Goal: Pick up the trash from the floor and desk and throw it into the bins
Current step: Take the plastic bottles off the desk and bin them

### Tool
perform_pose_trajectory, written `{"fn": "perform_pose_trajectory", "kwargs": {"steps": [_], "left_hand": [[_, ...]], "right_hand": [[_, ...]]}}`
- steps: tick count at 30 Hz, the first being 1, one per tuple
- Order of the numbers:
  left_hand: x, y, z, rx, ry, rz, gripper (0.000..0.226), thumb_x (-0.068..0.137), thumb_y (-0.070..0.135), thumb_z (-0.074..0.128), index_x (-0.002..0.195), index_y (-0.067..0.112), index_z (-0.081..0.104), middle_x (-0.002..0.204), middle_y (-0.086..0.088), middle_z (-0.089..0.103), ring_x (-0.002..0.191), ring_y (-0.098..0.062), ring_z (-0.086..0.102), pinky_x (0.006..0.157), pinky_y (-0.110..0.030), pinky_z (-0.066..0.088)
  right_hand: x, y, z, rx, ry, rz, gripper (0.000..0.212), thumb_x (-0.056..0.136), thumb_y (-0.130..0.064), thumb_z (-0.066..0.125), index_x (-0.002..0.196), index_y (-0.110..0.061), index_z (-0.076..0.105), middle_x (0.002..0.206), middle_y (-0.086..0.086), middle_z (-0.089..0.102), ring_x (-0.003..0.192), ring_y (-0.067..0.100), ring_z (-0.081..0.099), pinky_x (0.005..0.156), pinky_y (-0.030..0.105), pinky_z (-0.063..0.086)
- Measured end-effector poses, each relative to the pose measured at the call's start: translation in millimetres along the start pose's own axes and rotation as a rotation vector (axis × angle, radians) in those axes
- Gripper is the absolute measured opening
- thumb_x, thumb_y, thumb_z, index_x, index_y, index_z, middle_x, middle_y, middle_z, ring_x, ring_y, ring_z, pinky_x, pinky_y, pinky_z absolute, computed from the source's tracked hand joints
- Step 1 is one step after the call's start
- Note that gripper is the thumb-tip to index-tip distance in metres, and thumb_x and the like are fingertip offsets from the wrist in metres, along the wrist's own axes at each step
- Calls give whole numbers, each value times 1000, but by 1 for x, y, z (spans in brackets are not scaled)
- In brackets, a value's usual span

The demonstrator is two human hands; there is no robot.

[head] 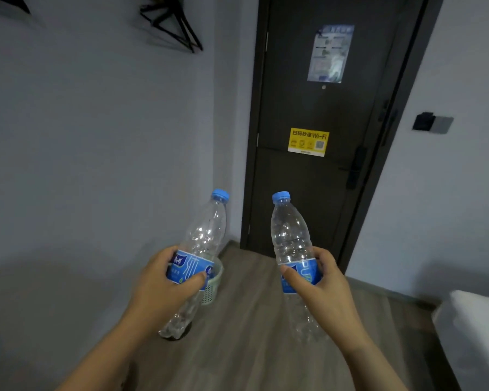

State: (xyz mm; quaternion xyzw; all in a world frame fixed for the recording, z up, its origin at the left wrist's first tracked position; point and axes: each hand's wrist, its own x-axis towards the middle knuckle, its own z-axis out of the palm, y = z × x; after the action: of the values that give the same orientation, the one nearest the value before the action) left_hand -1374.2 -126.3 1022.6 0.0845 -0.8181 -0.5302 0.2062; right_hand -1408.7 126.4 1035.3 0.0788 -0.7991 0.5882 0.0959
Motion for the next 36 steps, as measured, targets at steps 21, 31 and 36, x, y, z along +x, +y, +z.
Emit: {"fn": "perform_pose_trajectory", "kwargs": {"steps": [21,31,36], "left_hand": [[334,-112,69,22,40,-151,28,79,14,73,87,33,56,85,7,66,74,-8,63,60,-16,43],[469,-172,93,100,-26,-265,27,80,17,74,85,34,55,81,5,66,67,-4,64,53,-10,46],[530,-203,110,147,26,-336,24,80,20,74,86,32,54,81,8,64,71,-5,61,55,-11,43]], "right_hand": [[348,107,133,-76,-135,139,32,81,-37,72,106,-28,54,85,-5,67,72,6,67,63,23,56],[484,151,209,-124,-214,243,32,85,-34,69,106,-29,47,92,-8,62,78,7,64,58,14,46],[563,188,248,-112,-302,273,33,85,-34,69,109,-28,47,92,-9,59,79,7,63,60,15,46]]}}
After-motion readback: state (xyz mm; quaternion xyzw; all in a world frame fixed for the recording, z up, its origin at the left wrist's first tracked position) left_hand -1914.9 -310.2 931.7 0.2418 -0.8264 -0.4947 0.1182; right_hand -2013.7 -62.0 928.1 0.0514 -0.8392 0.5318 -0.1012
